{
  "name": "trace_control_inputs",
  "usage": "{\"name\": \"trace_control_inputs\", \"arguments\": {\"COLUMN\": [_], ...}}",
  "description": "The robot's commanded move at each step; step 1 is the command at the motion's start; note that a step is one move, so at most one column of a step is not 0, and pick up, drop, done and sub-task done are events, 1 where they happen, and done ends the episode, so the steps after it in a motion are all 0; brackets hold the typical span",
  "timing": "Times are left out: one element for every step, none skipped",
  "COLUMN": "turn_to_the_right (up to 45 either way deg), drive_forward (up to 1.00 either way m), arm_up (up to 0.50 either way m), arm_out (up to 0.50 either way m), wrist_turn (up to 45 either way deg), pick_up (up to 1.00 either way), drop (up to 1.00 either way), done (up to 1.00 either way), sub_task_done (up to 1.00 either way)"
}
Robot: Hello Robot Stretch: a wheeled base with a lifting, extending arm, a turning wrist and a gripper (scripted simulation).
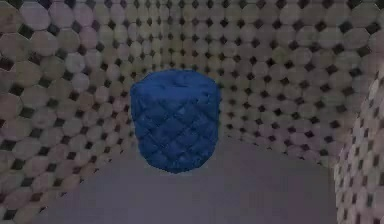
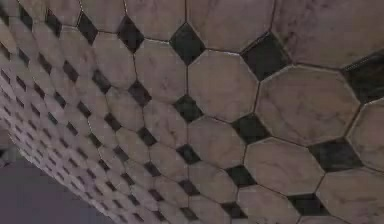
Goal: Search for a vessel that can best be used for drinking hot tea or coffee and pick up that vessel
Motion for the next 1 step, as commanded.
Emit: {"name": "trace_control_inputs", "arguments": {"turn_to_the_right": [-45.0], "drive_forward": [0.0], "arm_up": [0.0], "arm_out": [0.0], "wrist_turn": [0.0], "pick_up": [0.0], "drop": [0.0], "done": [0.0], "sub_task_done": [0.0]}}
